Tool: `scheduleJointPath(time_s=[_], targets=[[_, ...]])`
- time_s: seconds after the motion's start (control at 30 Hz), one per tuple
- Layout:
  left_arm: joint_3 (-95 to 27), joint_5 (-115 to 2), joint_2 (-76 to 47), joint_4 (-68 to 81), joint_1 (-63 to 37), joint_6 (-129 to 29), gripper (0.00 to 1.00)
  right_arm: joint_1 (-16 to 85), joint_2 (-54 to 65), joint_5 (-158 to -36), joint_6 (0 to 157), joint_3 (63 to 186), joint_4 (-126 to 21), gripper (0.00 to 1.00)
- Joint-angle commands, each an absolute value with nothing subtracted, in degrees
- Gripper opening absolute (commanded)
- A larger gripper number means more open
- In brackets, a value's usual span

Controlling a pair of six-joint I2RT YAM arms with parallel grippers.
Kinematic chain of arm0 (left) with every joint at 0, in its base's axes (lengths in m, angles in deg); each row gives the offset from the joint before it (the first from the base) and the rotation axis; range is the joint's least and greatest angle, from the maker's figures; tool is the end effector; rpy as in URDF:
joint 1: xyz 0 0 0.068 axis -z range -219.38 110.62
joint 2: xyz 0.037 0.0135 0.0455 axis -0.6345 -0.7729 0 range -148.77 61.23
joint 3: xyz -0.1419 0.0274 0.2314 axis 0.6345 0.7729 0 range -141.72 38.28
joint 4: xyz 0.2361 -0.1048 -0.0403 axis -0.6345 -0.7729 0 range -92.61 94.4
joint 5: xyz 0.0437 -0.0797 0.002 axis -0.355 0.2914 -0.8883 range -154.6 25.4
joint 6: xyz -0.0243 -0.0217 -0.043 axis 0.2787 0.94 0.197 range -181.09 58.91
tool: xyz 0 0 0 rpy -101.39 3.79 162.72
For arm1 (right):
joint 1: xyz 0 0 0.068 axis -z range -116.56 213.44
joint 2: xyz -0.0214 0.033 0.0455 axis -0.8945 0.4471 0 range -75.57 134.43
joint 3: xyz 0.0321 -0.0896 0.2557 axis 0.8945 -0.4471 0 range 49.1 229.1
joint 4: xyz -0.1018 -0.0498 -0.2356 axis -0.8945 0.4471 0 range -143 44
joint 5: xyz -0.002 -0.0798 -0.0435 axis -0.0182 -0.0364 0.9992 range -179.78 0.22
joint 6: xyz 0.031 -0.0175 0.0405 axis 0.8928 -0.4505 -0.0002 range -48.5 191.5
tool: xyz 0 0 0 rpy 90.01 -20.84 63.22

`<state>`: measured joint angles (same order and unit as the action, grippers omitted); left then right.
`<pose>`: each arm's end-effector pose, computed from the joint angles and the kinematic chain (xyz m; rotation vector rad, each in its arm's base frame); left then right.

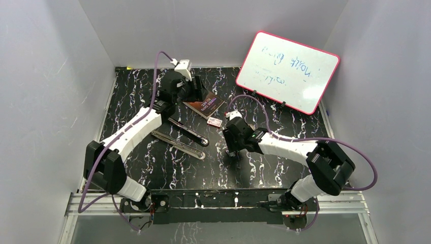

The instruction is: Load the staples into the stapler

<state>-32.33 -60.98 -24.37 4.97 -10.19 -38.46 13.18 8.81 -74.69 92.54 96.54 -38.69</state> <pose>0.3115 -0.1766 0.3440 0.1533 1.8718 -0.6897 0.1949 0.2200 0.1925 -0.5043 2.3846 0.2371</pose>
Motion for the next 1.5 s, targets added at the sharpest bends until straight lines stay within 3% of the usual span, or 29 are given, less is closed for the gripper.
scheduleJointPath(time_s=[0.0,0.43,1.1,1.33,1.47], targets=[[-30.4,-62.7,-20.9,0.3,-14.5,-43.4,0.64,13.4,6.2,-67.5,94.8,98.3,-40.6,0.62],[-25.0,-63.8,-19.6,2.9,-16.9,-44.9,0.64,13.4,8.9,-69.2,92.9,97.7,-38.5,0.51],[-24.7,-63.5,-19.7,2.6,-17.9,-45.0,0.63,13.6,15.1,-70.8,91.4,99.8,-36.3,0.44],[-24.7,-63.5,-19.7,2.5,-18.1,-44.9,0.63,13.7,14.8,-70.6,92.2,99.3,-35.7,0.29],[-24.7,-63.2,-19.8,2.5,-18.3,-44.8,0.63,13.9,13.6,-70.9,92.7,98.8,-36.1,0.27]])
